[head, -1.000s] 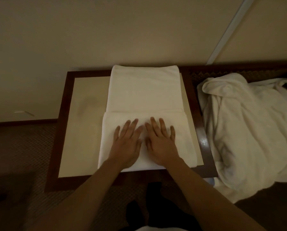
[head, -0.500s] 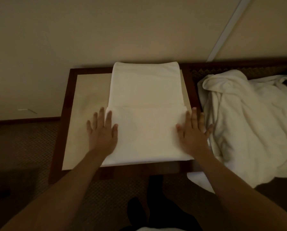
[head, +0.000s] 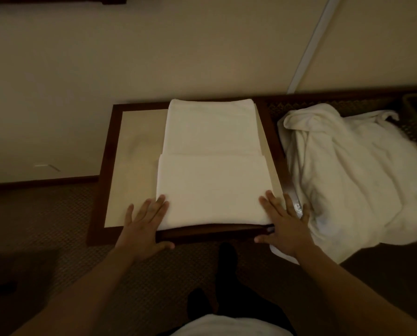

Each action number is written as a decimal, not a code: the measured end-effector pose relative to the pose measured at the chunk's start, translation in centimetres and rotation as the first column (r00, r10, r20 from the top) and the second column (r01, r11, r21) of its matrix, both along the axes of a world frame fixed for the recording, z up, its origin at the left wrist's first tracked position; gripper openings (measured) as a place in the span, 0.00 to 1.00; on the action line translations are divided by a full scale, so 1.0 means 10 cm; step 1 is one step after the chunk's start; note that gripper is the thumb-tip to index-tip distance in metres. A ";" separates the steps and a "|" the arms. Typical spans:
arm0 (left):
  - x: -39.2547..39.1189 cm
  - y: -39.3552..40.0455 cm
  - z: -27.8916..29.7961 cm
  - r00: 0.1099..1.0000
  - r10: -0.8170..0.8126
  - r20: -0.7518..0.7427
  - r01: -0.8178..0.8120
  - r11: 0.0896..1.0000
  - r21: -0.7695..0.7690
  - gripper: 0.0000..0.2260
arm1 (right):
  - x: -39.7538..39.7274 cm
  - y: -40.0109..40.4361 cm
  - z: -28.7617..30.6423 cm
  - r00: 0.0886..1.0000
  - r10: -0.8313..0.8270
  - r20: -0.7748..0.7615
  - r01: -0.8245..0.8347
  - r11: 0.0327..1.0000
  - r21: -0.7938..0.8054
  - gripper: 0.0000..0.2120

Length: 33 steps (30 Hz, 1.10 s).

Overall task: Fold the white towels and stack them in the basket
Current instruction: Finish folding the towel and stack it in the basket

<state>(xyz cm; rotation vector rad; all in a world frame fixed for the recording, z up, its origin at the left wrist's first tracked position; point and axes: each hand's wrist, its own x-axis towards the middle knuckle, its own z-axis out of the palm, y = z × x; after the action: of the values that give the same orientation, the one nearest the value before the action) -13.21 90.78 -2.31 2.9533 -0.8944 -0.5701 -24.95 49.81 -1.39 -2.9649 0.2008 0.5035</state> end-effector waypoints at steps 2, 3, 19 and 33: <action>-0.10 0.08 -0.07 0.998 -0.001 0.063 0.003 1.000 -0.028 0.50 | -0.12 0.08 -0.03 0.991 -0.003 0.136 0.006 1.000 -0.019 0.51; -0.19 0.12 -0.08 0.994 0.011 0.106 -0.004 0.998 -0.064 0.48 | -0.21 0.14 -0.03 0.976 -0.008 0.216 0.015 1.000 -0.027 0.46; -0.57 0.24 0.62 0.944 0.309 -0.111 -0.289 0.617 -0.732 0.20 | -0.65 0.23 0.55 0.797 -0.372 0.475 -0.013 0.777 0.630 0.17; 0.26 -0.52 1.19 0.786 0.569 -0.242 -0.468 0.291 -0.835 0.18 | 0.11 0.19 0.90 0.694 -0.678 0.243 0.100 0.425 0.900 0.11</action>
<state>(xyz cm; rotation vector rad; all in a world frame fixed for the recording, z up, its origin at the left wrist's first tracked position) -10.57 85.62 9.54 2.0532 -0.0363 0.1082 -23.85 51.75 7.60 -1.8172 0.4582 -0.3524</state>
